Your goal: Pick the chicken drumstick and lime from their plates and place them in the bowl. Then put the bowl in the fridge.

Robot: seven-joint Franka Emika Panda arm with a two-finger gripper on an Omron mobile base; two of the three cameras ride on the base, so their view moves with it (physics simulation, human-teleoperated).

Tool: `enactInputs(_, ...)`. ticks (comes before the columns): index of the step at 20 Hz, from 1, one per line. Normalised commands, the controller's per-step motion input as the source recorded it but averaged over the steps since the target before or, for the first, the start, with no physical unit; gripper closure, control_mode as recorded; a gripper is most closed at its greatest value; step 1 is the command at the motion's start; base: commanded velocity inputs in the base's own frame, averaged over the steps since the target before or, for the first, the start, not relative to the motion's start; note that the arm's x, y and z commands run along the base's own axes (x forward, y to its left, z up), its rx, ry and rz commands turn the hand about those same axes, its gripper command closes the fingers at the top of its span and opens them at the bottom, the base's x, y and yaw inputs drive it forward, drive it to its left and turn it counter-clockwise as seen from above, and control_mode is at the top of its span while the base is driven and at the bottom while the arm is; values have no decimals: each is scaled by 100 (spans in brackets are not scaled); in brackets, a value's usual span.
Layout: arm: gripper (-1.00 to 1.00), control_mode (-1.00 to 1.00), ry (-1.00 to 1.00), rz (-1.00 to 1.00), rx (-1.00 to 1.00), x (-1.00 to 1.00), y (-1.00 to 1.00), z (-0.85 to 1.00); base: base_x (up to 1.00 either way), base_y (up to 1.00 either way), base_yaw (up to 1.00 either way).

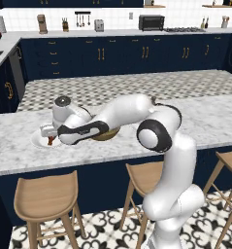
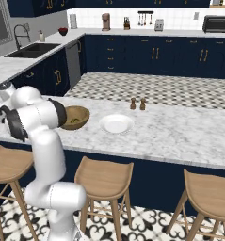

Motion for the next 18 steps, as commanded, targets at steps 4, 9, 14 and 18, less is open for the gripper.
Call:
enactInputs(4, -100, -100, 10, 0, 0, 51, 9, -32, 0, 0, 0)
enactInputs(9, -100, -100, 11, 0, -3, 65, 20, -26, 0, 0, 0)
enactInputs(14, -100, -100, 4, -2, -6, 39, 44, -17, 0, 0, 0)
enactInputs(18, -100, -100, 3, 0, -7, 15, 14, -59, 0, 0, 0)
